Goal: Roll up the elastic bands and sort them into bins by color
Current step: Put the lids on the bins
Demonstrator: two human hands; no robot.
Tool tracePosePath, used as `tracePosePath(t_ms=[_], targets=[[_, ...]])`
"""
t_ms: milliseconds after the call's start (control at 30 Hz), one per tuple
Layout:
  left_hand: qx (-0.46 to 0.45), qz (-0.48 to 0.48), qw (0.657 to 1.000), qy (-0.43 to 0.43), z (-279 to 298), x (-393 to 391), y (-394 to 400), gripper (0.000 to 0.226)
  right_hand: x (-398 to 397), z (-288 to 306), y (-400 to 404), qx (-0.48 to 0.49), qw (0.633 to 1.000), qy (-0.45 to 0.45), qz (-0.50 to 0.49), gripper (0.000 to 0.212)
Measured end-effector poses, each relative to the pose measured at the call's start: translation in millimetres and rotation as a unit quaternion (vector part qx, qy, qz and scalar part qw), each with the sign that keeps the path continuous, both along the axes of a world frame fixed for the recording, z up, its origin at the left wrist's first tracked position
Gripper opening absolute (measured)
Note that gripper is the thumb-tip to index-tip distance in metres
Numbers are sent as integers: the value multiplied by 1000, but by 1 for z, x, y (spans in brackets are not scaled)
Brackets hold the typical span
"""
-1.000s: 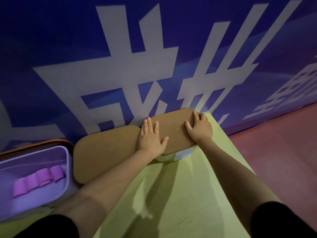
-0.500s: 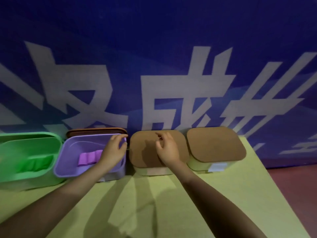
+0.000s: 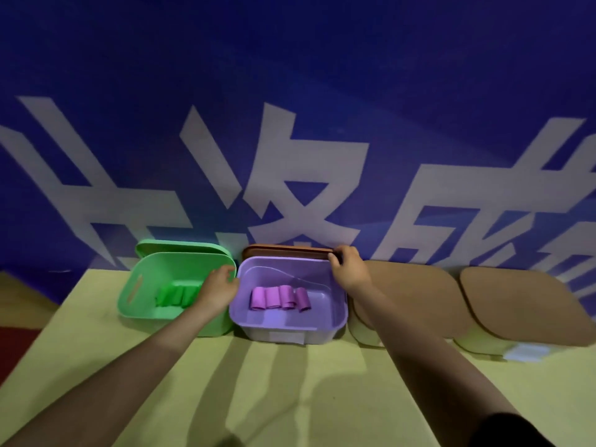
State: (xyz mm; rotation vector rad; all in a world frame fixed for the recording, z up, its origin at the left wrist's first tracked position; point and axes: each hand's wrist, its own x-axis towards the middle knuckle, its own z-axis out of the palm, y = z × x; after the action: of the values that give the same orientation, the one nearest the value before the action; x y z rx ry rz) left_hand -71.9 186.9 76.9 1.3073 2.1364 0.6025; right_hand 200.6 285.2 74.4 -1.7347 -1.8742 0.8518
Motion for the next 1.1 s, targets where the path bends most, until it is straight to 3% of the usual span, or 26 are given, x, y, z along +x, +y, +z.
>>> tracePosePath(t_ms=[133, 300, 433, 567, 700, 800, 900, 933, 1000, 1067, 1100], targets=[[-27, -23, 999, 23, -18, 0, -3, 42, -7, -5, 5, 5, 1000, -23, -5, 28], [10, -17, 998, 58, -27, 5, -4, 46, -5, -12, 5, 24, 1000, -14, -6, 19], [29, -27, 996, 75, -28, 13, -10, 47, -8, -14, 1, 23, 997, 61, -32, 16], [40, -33, 994, 96, -28, 17, -13, 42, -15, 5, 7, 82, 994, 65, -30, 19], [71, 9, 995, 62, -25, 19, -10, 33, -15, 25, 2, 141, 985, 80, -63, 17], [75, 65, 995, -32, -24, 13, -4, 51, -8, 48, -8, 194, 971, 109, -89, 16], [28, 114, 974, -192, -16, 5, 0, 65, 1, 71, -23, 227, 963, 129, -65, 15], [32, 145, 947, -283, -12, 4, 1, 67, 4, 76, -30, 235, 961, 134, -50, 14], [71, 208, 861, -460, 0, -1, 2, 70, 10, 77, -50, 242, 962, 128, -10, 12], [94, 239, 782, -568, 12, -7, 0, 72, 20, 67, -72, 253, 962, 96, 38, 12], [85, 231, 772, -586, 18, -10, 0, 71, 26, 58, -82, 261, 960, 76, 65, 12]])
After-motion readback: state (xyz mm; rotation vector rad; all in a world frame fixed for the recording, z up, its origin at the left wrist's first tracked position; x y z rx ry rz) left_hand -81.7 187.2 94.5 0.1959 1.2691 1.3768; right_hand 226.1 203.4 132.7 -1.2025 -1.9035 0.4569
